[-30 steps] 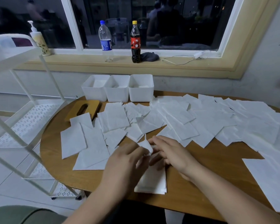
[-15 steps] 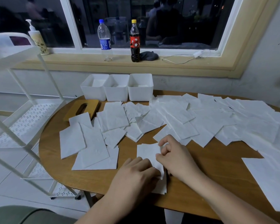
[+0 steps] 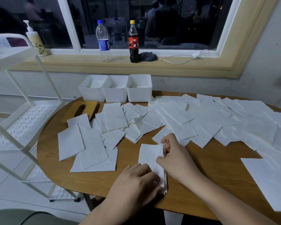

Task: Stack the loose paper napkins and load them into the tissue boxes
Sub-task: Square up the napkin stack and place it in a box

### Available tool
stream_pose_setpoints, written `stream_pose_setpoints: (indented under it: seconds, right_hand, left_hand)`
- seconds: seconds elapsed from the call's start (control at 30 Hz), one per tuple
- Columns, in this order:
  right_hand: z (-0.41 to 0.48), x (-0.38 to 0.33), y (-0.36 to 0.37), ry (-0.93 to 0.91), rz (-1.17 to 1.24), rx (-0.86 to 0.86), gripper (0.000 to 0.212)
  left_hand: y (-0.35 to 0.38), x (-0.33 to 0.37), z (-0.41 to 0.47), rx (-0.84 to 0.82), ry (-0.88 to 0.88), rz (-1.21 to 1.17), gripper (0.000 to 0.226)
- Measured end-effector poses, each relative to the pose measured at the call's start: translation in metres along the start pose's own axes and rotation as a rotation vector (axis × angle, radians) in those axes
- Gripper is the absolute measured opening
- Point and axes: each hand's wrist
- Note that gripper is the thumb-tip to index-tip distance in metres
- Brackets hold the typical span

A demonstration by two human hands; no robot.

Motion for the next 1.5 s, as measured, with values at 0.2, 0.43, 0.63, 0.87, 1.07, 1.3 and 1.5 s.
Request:
stream_pose_setpoints:
  seconds: [0.2,0.43,0.63,0.87,1.07,1.3,1.5]
  right_hand:
    - [-0.01,-0.004,-0.003,-0.191,-0.268,0.197,0.037]
    - [-0.009,-0.026,0.019,-0.523,-0.268,0.067,0.01]
    - [-0.004,-0.055,0.053,-0.691,-0.273,-0.119,0.021]
    - [0.002,-0.071,0.088,-0.816,-0.401,-0.161,0.027]
    - [0.002,-0.077,0.095,-0.906,-0.509,-0.045,0.01]
    - [0.003,-0.075,0.084,-0.758,-0.316,-0.04,0.012]
    - [0.007,-0.085,0.038,-0.494,0.051,-0.105,0.011]
  left_hand:
    - [-0.031,-0.01,-0.006,0.041,-0.13,-0.135,0.019]
    - [-0.065,-0.063,-0.032,0.182,-0.443,-0.018,0.015]
    - [-0.086,-0.098,-0.05,0.193,-0.579,0.14,0.013]
    - [-0.092,-0.108,-0.051,0.132,-0.595,0.184,0.008]
    - [-0.105,-0.104,-0.042,-0.017,-0.533,0.255,0.005]
    - [-0.117,-0.097,-0.043,0.111,-0.523,0.168,0.014]
    - [-0.13,-0.083,-0.041,0.339,-0.512,0.016,0.02]
Point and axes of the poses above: each hand's wrist, its own z-axis towards the middle knuckle, its own y-axis out of the palm, x = y × z, and after that the axes turned 5 degrees about -z, right-handed
